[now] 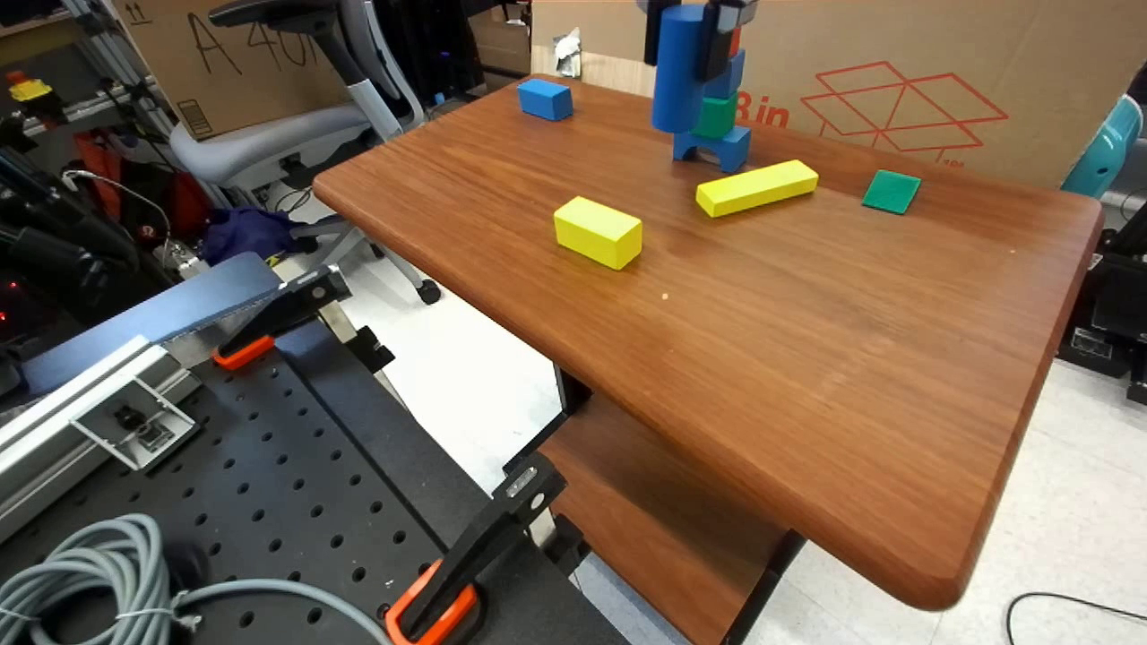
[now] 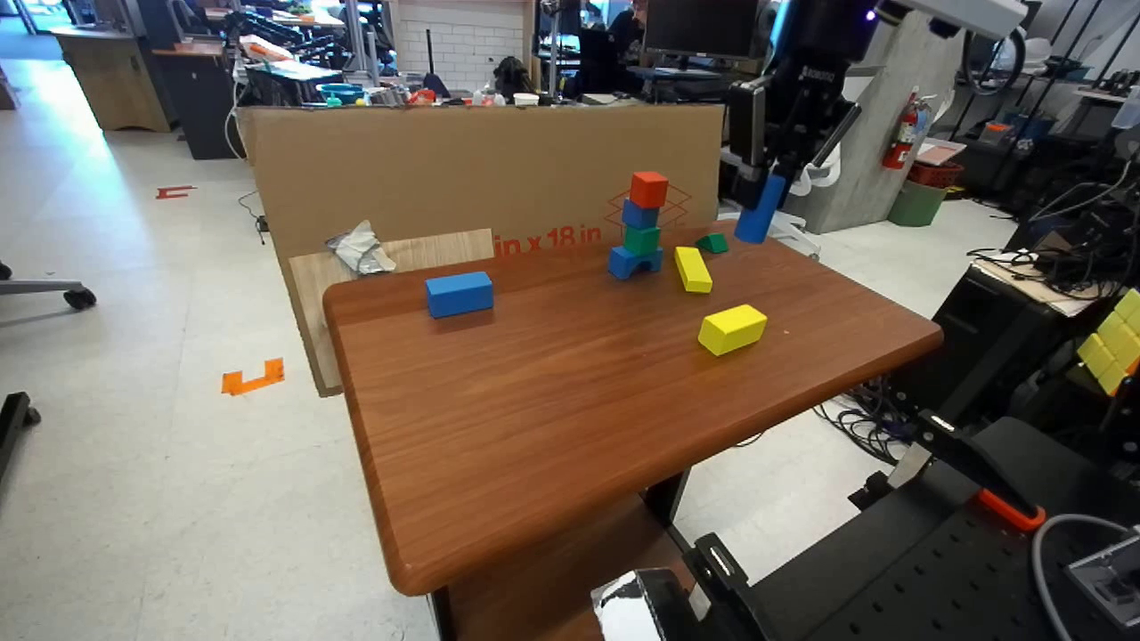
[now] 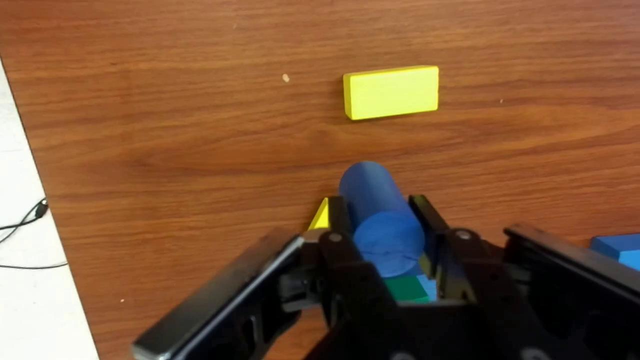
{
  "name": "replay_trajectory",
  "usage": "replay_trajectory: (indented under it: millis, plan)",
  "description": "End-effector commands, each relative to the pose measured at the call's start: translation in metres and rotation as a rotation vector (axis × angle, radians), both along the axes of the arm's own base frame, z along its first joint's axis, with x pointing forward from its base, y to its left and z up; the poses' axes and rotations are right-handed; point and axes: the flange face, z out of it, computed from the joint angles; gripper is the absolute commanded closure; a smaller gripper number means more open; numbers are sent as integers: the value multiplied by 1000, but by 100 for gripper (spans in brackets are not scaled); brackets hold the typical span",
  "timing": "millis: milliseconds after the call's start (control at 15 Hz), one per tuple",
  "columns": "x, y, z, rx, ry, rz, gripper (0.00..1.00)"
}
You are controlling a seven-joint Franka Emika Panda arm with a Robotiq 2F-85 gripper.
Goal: Put the blue cylinder on top of the the yellow rectangle
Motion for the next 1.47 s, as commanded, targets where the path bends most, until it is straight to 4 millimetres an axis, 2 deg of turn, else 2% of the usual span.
replay_trajectory:
  millis: [0,533,1400]
  plan:
    - [-16,10,-4,12,25,18,92]
    - [-29,38,-18,-7,43,83,92]
    - [-39,46,-35,-84,43,168,92]
